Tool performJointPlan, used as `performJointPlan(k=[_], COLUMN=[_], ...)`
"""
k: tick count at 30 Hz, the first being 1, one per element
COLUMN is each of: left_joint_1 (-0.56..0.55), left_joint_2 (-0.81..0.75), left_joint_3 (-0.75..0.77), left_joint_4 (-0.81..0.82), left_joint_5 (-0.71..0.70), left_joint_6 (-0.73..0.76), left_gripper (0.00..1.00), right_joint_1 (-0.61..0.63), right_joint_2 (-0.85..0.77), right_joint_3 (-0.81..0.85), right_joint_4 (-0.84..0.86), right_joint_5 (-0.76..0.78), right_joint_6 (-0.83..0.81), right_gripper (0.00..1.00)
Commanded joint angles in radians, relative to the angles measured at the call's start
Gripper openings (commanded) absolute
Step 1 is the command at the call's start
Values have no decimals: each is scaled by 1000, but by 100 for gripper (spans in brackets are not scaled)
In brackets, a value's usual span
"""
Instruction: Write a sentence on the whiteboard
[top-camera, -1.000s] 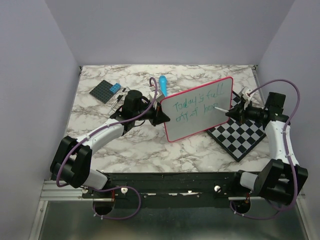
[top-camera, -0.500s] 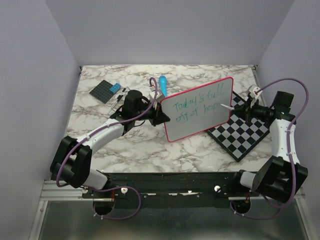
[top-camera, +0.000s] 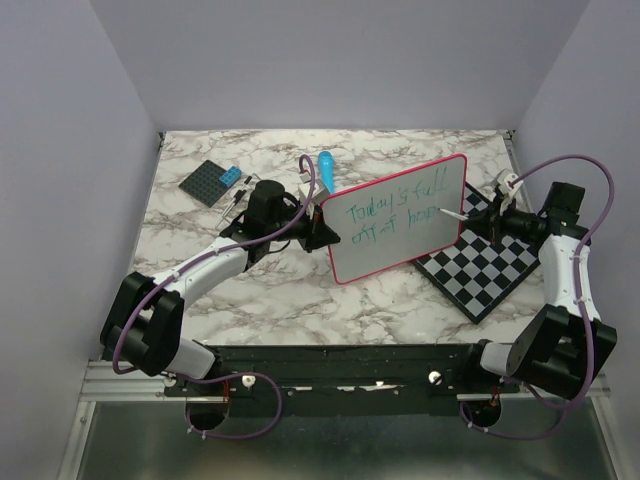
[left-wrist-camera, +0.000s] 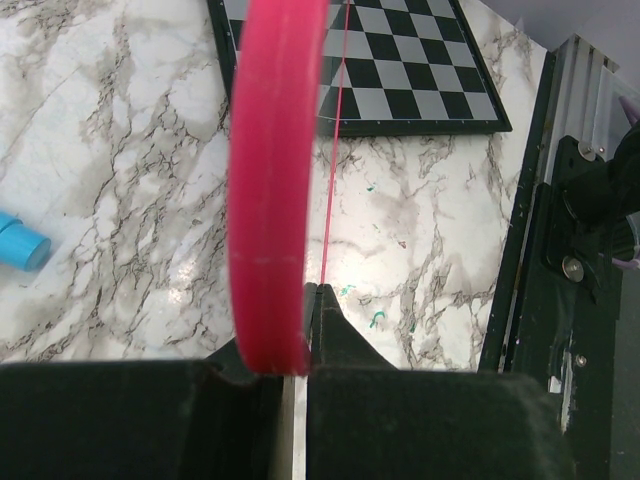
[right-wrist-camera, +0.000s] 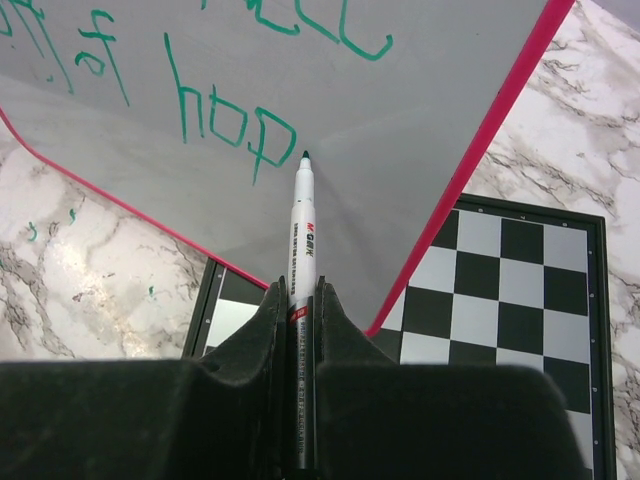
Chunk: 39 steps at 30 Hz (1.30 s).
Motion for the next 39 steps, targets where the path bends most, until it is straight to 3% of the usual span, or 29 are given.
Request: performJointPlan(k=[1,25,39], left_joint_1=[-11,-11,-11], left_joint_2=[46,50,51], left_joint_3=[-26,-24,-24], left_joint_4=[-180,-178,-180], left_joint_5=[-61,-60,-60], left_joint_6=[74,74,74], left_gripper=[0,0,0], right_joint_1=[-5,-42,34], right_joint_2=[7,29,21], right_joint_3=[24,86,49], right_joint_4=[33,54,51], right_joint_5=[15,-5,6], right_joint_6=[22,64,56], right_gripper=[1,0,0])
